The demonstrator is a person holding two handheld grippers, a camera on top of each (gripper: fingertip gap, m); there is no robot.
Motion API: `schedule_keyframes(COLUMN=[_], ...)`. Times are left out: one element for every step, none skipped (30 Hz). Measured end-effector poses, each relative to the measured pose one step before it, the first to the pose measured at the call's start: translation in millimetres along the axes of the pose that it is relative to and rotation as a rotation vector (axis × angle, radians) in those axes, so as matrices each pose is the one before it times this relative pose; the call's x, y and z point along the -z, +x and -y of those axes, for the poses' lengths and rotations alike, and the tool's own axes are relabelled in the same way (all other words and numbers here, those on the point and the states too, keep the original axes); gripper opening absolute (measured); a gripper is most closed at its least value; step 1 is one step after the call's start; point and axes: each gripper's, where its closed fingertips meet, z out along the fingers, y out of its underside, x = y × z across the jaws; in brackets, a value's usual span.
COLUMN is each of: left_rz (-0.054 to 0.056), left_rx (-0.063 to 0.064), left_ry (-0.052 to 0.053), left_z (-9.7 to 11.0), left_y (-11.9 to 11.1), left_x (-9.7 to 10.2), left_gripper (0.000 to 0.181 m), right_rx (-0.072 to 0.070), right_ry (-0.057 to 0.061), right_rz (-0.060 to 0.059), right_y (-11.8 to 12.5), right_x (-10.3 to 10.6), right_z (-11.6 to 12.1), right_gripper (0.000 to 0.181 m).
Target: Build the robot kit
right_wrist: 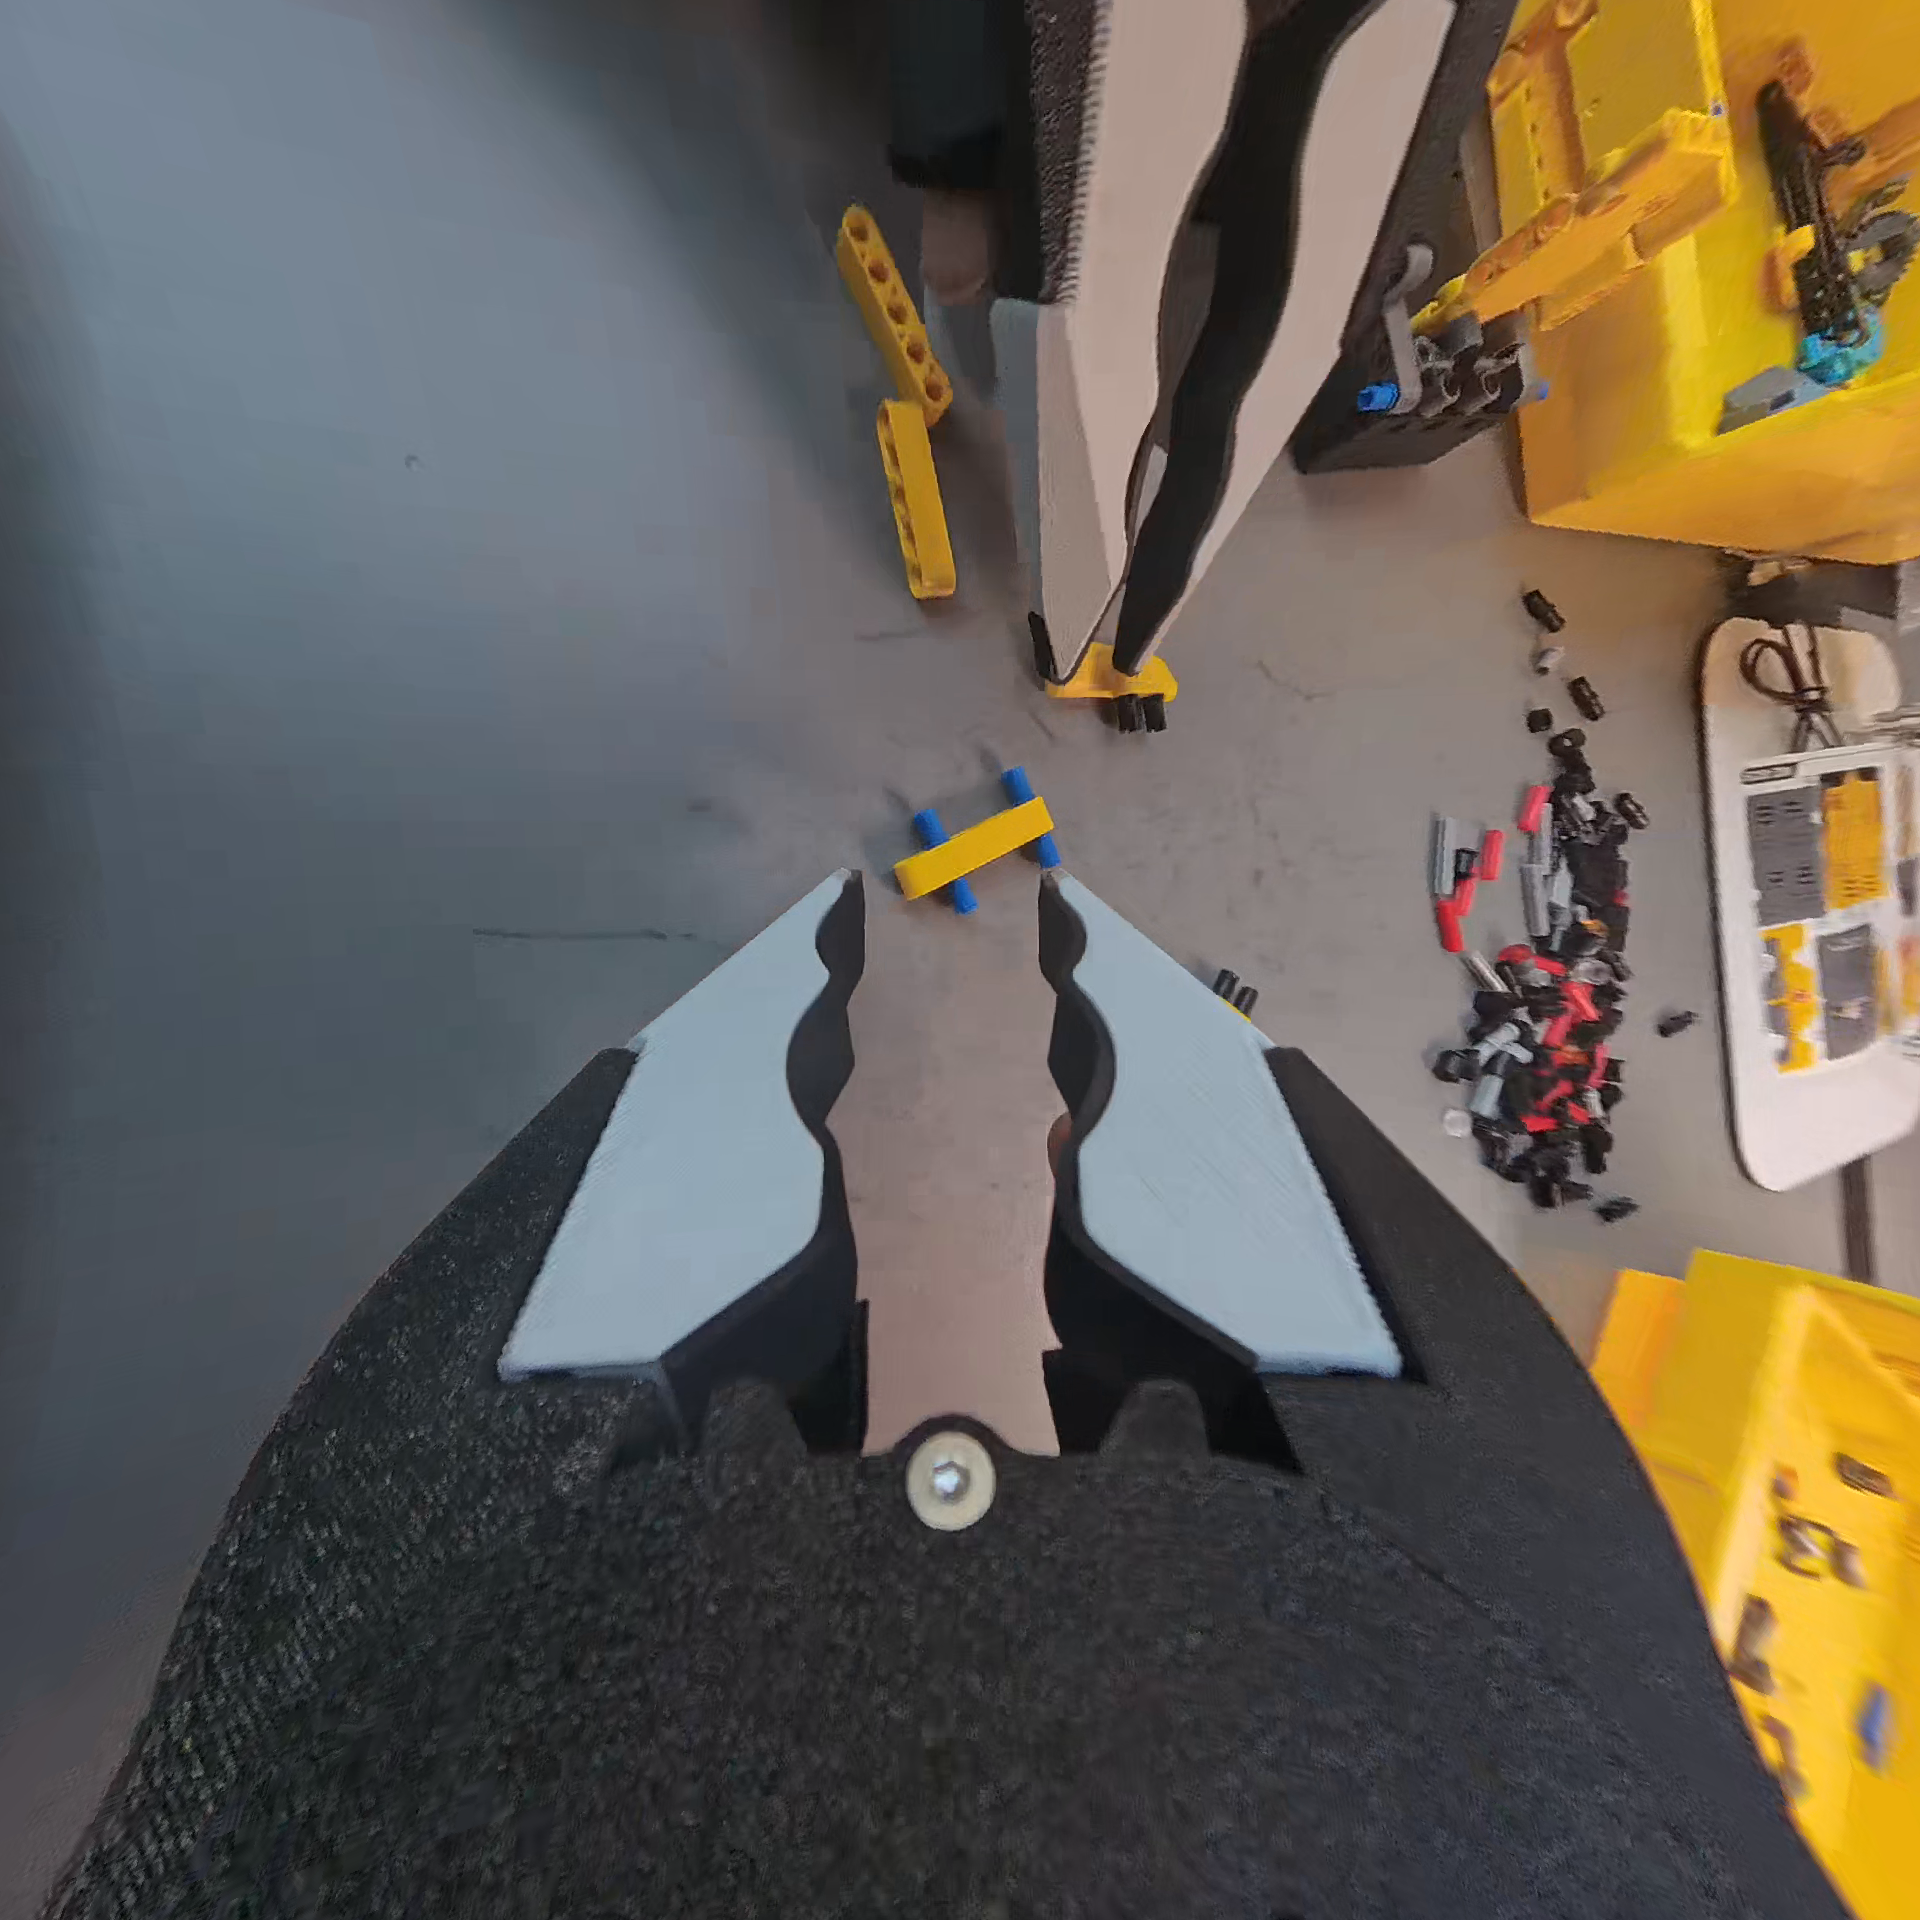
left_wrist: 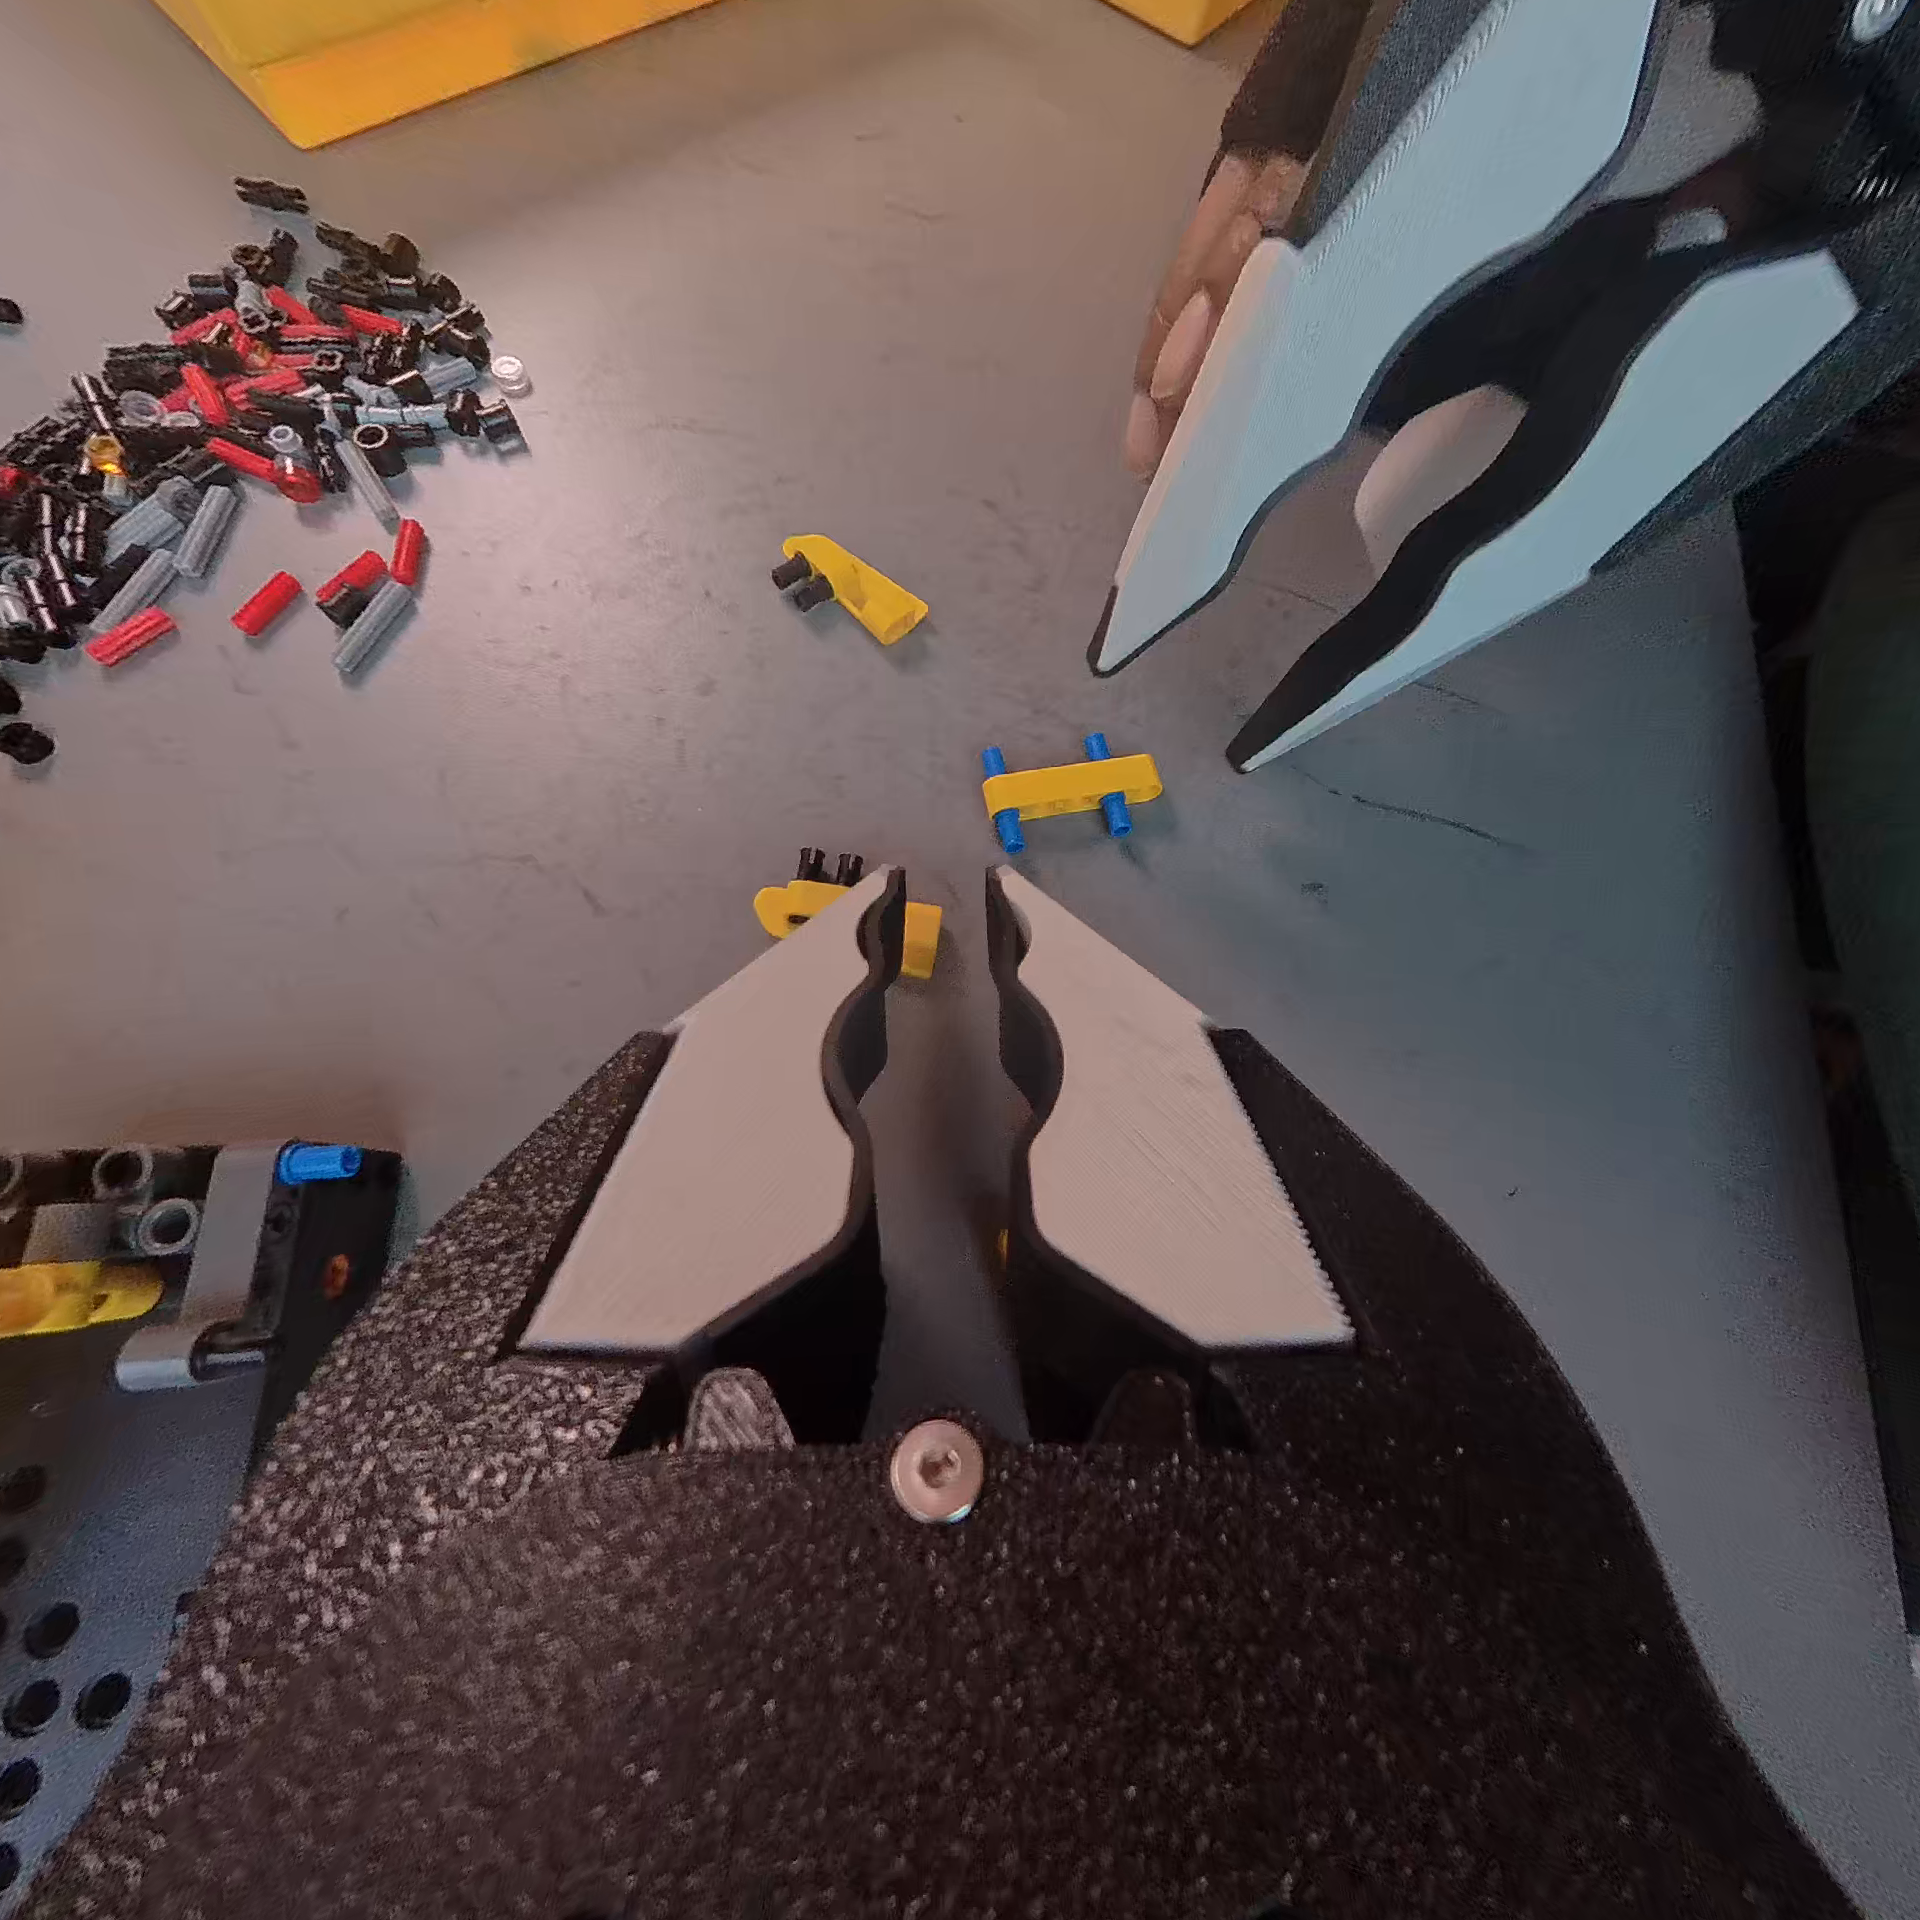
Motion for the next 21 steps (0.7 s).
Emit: schedule_keyframes(left_rz=[0.006, 0.0038, 0.0019, 0.0063, 0.0156, 0.0155, 0.0079, 0.0, -0.0063, -0.0097, -0.0068, -0.0052, -0.0046, -0.0027, 0.0014, 0.0055, 0.0052, 0.0039, 0.0073, 0.0145, 0.016], left_rx=[-0.0001, 0.0057, 0.0071, 0.003, -0.0034, -0.007, -0.0052, -0.0001, 0.004, 0.0036, -0.0009, -0.0063, -0.0086, -0.0078, -0.0056, -0.0042, -0.0038, -0.0025, -0.0013, -0.004, -0.0083], left_ry=[-0.0018, 0.0026, 0.001, -0.0029, -0.0058, -0.0092, -0.01, -0.0054, -0.0006, -0.0011, -0.0042, -0.0065, -0.0051, -0.0017, -0.0003, 0.0004, 0.0031, 0.0039, -0.0029, -0.0137, -0.0144], left_z=[-0.35, 0.4, 0.12, -0.64, -1.38, -2.04, -2.35, -1.56, -0.74, -0.6, -0.82, -1.1, -0.76, -0.17, 0.27, 0.53, 1.03, 1.0, 0.21, -1.18, -1.23], left_y=[-1.87, -2.07, -1.87, -2.41, -3.5, -3.2, -1.93, -0.69, 0.54, 1.39, 1.42, 1.56, 1.75, 1.5, 0.8, 0.06, 0.06, 0.2, -0.54, -1.77, -2.25], left_x=[2.02, 2.61, 2.66, 2.37, 2.27, 1.7, 0.67, -0.01, -0.68, -1.22, -1.49, -1.61, -1.44, -1.33, -1.22, -1.11, -1.28, -1.45, -1.92, -2.16, -2.09], left_gripper=[0.013, 0.013, 0.013, 0.013, 0.014, 0.014, 0.014, 0.014, 0.014, 0.014, 0.014, 0.014, 0.015, 0.015, 0.017, 0.019, 0.023, 0.027, 0.029, 0.029, 0.029], right_rx=[-0.0354, -0.0308, -0.0202, -0.0189, -0.0221, -0.013, -0.0075, -0.0083, -0.0061, -0.0008, 0.0059, 0.0052, -0.0011, -0.0078, -0.0121, -0.0091, -0.0018, -0.0017, -0.0074, -0.0181, -0.0293], right_ry=[0.0361, 0.0181, 0.0176, 0.0209, 0.0126, 0.0106, 0.0091, 0.0001, -0.0031, -0.002, 0.0008, 0.011, 0.0221, 0.0276, 0.0288, 0.0264, 0.0224, 0.0124, 0.0001, -0.0081, -0.0157], right_rz=[0.0326, 0.0194, 0.0315, 0.0435, 0.0354, 0.0248, 0.0117, 0.0127, 0.0227, 0.0147, 0.0115, 0.0157, 0.012, 0.0083, -0.0016, -0.0125, -0.0238, -0.0339, -0.0445, -0.0485, -0.042], right_y=[1.8, 4.05, 1.62, -1.33, -0.99, -0.57, 0.63, -0.06, -2.3, -1.81, -1.93, -2.79, -1.92, -0.11, 2.53, 5.12, 7.43, 9.49, 12.05, 13.3, 12.45], right_x=[2.93, 1.72, 0.85, 0.21, -0.97, -1.81, -2.56, -3.02, -3.4, -3.42, -3.17, -2.18, -0.48, 1.35, 2.75, 3.65, 3.77, 3.23, 2.28, 1.56, 0.82], right_z=[0.29, -2.46, -2.51, -1.3, -0.71, 0.41, 1.13, 0.85, 0.81, 1.16, 1.41, 2.78, 4.26, 4.43, 3.94, 2.66, 1.44, -0.88, -3.71, -5.97, -7.57], right_gripper=[0.033, 0.032, 0.032, 0.031, 0.029, 0.028, 0.025, 0.023, 0.022, 0.021, 0.021, 0.021, 0.021, 0.021, 0.021, 0.022, 0.022, 0.022, 0.022, 0.022, 0.023])
